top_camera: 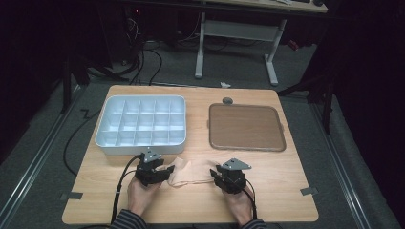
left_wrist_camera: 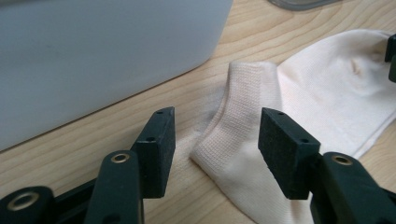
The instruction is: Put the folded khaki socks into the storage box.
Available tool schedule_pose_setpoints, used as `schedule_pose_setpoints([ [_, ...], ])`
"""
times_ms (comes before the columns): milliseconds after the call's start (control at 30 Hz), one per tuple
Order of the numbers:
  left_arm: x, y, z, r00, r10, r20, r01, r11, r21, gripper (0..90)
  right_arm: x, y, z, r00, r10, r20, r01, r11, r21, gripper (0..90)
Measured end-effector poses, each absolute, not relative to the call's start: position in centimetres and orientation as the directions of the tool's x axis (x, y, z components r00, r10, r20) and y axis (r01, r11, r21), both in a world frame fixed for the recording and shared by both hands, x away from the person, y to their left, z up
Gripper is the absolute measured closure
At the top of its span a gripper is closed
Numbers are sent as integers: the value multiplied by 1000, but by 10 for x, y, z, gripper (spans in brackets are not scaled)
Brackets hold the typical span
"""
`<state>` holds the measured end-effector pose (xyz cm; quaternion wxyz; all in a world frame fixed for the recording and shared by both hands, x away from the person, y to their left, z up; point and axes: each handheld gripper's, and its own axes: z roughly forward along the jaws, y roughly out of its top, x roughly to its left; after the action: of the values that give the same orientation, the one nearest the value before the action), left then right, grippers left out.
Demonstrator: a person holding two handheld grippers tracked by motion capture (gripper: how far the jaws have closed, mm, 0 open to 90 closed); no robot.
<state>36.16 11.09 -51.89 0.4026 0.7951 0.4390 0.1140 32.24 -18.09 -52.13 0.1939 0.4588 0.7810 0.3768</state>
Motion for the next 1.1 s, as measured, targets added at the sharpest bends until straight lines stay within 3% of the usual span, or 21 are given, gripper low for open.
schedule_pose_setpoints([
  [367,343,109,-521,561,801,-210,638,-257,726,461,316,-158,-515,-594,803,54,543,351,763,819],
  [600,342,105,-528,544,811,-214,657,-253,710,471,317,-133,-521,-637,769,51,534,392,749,845],
  [933,342,95,-528,558,819,-135,626,-308,717,478,321,-119,-529,-647,762,32,538,427,727,864],
  [1100,343,94,-528,561,820,-110,614,-324,720,623,319,-118,-529,-655,755,4,522,450,725,867],
])
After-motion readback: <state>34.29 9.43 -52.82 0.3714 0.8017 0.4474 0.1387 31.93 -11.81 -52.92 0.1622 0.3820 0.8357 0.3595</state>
